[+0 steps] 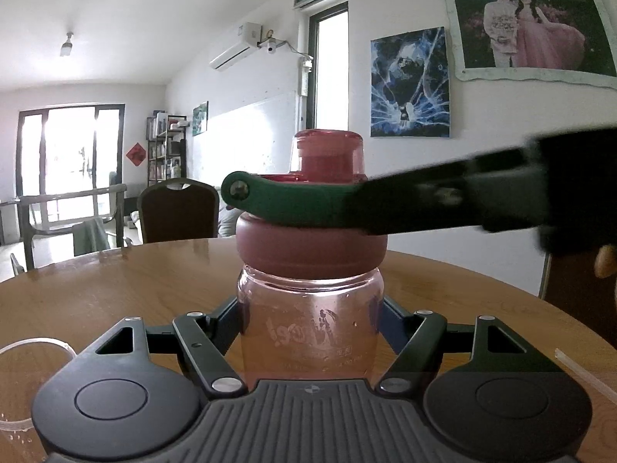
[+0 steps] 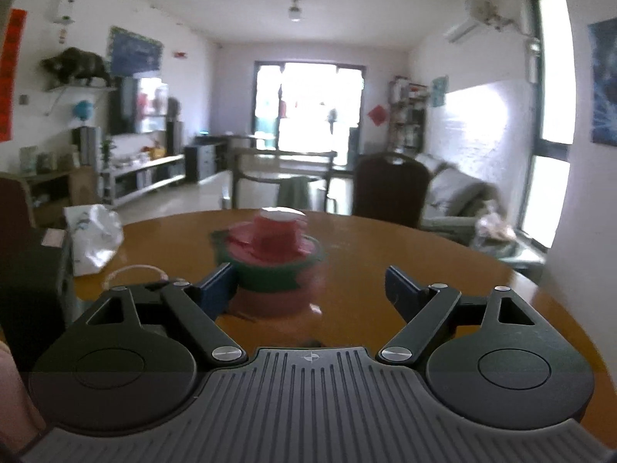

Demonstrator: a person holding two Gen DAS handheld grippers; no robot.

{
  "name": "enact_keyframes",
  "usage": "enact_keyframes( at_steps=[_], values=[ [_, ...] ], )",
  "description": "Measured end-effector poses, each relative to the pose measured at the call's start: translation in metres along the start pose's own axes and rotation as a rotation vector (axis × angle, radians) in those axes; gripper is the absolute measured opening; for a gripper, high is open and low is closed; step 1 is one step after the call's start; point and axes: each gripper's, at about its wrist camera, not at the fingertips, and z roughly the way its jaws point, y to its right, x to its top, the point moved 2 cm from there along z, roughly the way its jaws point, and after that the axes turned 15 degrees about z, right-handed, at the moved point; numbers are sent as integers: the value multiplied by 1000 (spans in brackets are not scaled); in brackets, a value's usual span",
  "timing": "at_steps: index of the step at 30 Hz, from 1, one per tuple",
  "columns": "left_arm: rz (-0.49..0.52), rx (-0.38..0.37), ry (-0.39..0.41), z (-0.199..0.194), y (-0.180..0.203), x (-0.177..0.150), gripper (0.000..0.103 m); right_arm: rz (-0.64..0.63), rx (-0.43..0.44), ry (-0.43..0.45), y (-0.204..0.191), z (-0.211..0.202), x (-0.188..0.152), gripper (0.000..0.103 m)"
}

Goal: Unscrew bottle cap and pour

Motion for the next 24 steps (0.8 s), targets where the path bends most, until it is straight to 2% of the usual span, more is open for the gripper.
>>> enact_keyframes(
  at_steps=[4,5,10,17,20,22,24],
  values=[
    [1,4,0,5,-4,-1,71,27,91,1,-10,-2,3,88],
    [1,4,-1,9,-7,-2,71,19,88,3,-15,2,2,91],
    [0,0,-2,20,-14,-5,71,-16,47,-6,-36,27,-1,91],
    [-6,-3,1,43,-47,-13,72,-34,28,-12,-17,17,-6,90],
    [-2,8,-1,61,-68,-18,72,-22,-37,-5,-4,9,-5,88],
    [1,14,0,70,-76,-22,71,53,28,-9,4,4,-1,87],
    [1,16,1,70,-75,-22,71,91,74,10,0,3,2,96]
  ],
)
